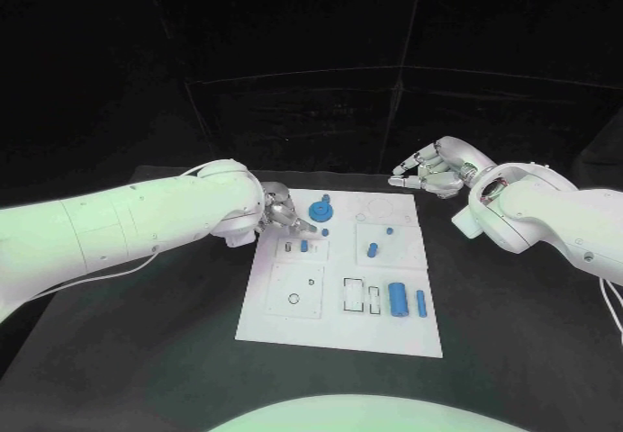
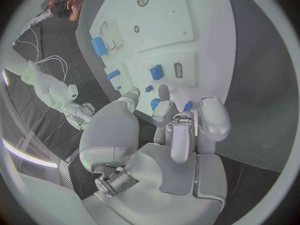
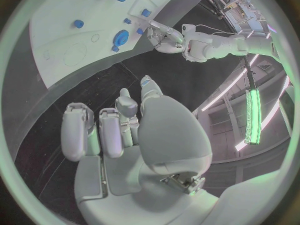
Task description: Assemble the parts on the task board
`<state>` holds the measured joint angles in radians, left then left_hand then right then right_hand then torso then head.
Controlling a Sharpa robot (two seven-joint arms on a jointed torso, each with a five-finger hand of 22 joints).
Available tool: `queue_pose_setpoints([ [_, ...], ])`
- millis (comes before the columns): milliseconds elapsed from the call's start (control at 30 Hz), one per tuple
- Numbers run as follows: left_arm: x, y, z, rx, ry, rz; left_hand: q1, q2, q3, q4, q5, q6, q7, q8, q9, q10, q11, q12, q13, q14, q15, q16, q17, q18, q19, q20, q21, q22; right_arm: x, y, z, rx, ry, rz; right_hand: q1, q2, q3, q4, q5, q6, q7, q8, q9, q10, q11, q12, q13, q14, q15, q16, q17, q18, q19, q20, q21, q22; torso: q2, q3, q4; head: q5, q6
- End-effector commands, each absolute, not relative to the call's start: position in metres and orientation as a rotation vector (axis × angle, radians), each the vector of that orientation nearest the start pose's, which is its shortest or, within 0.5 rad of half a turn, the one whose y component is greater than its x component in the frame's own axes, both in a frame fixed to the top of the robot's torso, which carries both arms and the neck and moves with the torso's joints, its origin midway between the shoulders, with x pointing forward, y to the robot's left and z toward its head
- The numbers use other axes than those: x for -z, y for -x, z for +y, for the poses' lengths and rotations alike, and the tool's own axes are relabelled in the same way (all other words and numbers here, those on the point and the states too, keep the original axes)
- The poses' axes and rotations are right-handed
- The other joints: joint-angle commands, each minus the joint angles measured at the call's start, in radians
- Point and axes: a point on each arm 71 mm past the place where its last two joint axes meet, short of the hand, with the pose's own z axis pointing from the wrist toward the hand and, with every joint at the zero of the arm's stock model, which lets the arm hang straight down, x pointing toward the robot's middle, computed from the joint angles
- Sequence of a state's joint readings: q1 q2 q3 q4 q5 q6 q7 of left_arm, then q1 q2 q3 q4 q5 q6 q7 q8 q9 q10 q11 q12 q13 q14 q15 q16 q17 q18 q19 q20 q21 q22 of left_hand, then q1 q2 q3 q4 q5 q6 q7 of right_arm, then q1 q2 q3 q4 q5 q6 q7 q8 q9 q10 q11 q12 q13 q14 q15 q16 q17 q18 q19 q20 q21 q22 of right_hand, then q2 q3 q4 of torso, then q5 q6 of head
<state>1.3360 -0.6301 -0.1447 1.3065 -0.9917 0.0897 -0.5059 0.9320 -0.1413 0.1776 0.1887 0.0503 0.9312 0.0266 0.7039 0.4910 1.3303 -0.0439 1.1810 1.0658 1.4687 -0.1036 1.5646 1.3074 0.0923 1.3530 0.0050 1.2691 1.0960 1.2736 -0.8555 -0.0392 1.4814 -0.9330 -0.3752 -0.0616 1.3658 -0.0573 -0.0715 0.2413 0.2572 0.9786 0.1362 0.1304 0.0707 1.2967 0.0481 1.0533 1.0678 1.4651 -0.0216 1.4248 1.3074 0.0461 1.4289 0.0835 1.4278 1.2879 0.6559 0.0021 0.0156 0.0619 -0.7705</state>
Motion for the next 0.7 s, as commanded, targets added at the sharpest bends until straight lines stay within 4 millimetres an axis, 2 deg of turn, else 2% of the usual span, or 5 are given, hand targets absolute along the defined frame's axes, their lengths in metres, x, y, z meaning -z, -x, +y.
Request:
queue_pose_setpoints([
  [33, 0.192, -0.529, 0.178, 0.403, 0.146, 2.335, 0.055, 0.027, -0.018, -0.004, -0.002, -0.048, 0.024, -0.039, -0.022, -0.070, 0.025, -0.082, -0.092, 0.090, 0.021, -0.017, 0.222, 0.022, -0.053, 0.015, -0.071, -0.094, 0.152, -0.510, -0.227, -0.849, -0.356, 1.657, -0.012, 0.000, -0.006, -0.001, -0.005, -0.009, 0.001, 0.007, -0.001, -0.006, 0.002, -0.002, 0.000, 0.055, -0.004, -0.004, 0.010, 0.016, -0.007, -0.001, -0.004, -0.001, 0.000, 0.0011, 0.0014, -0.002, 0.003],
  [133, 0.177, -0.540, 0.185, 0.379, 0.135, 2.343, 0.085, 0.046, -0.046, 0.006, -0.002, -0.070, 0.043, -0.072, -0.047, -0.098, 0.040, -0.110, -0.126, 0.086, 0.035, -0.027, 0.207, 0.028, -0.068, 0.029, -0.097, -0.122, 0.152, -0.511, -0.226, -0.848, -0.356, 1.657, -0.012, 0.000, -0.007, -0.001, -0.005, -0.009, 0.001, 0.007, -0.001, -0.006, 0.002, -0.002, 0.000, 0.055, -0.004, -0.004, 0.010, 0.016, -0.007, -0.001, -0.003, -0.001, 0.001, 0.0017, 0.0010, 0.000, 0.007],
  [367, 0.162, -0.567, 0.199, 0.291, 0.150, 2.333, 0.116, 0.078, -0.090, 0.026, -0.002, -0.053, 0.045, -0.085, -0.070, -0.081, 0.042, -0.085, -0.107, 0.093, 0.039, -0.014, 0.229, 0.025, -0.045, 0.039, -0.079, -0.090, 0.153, -0.512, -0.223, -0.851, -0.354, 1.660, -0.009, 0.003, -0.009, -0.002, 0.002, -0.009, 0.000, 0.008, -0.001, -0.005, 0.001, -0.001, 0.001, 0.055, -0.004, -0.004, 0.010, 0.016, -0.006, -0.002, -0.004, -0.001, 0.005, 0.0009, -0.0007, -0.002, 0.013],
  [500, 0.162, -0.577, 0.203, 0.265, 0.168, 2.326, 0.112, 0.093, -0.118, 0.049, -0.003, -0.037, 0.041, -0.087, -0.078, -0.068, 0.039, -0.071, -0.094, 0.096, 0.036, -0.007, 0.240, 0.022, -0.034, 0.038, -0.070, -0.075, 0.153, -0.512, -0.222, -0.854, -0.352, 1.663, 0.000, 0.011, -0.017, -0.004, 0.037, -0.010, 0.000, 0.010, -0.001, -0.006, 0.001, 0.000, 0.001, 0.055, -0.005, -0.004, 0.012, 0.016, -0.006, -0.002, -0.004, -0.001, 0.008, -0.0015, 0.0012, -0.003, 0.013],
  [700, 0.173, -0.583, 0.206, 0.231, 0.185, 2.336, 0.110, 0.096, -0.153, 0.073, -0.003, -0.028, 0.038, -0.092, -0.087, -0.062, 0.036, -0.065, -0.090, 0.097, 0.034, -0.004, 0.245, 0.021, -0.027, 0.036, -0.064, -0.065, 0.153, -0.513, -0.220, -0.858, -0.348, 1.666, 0.001, 0.012, -0.019, -0.004, 0.040, -0.010, 0.000, 0.011, -0.001, -0.006, 0.000, 0.000, 0.001, 0.055, -0.005, -0.004, 0.011, 0.016, -0.006, -0.002, -0.004, -0.001, 0.008, -0.0010, 0.0018, -0.004, 0.012],
])
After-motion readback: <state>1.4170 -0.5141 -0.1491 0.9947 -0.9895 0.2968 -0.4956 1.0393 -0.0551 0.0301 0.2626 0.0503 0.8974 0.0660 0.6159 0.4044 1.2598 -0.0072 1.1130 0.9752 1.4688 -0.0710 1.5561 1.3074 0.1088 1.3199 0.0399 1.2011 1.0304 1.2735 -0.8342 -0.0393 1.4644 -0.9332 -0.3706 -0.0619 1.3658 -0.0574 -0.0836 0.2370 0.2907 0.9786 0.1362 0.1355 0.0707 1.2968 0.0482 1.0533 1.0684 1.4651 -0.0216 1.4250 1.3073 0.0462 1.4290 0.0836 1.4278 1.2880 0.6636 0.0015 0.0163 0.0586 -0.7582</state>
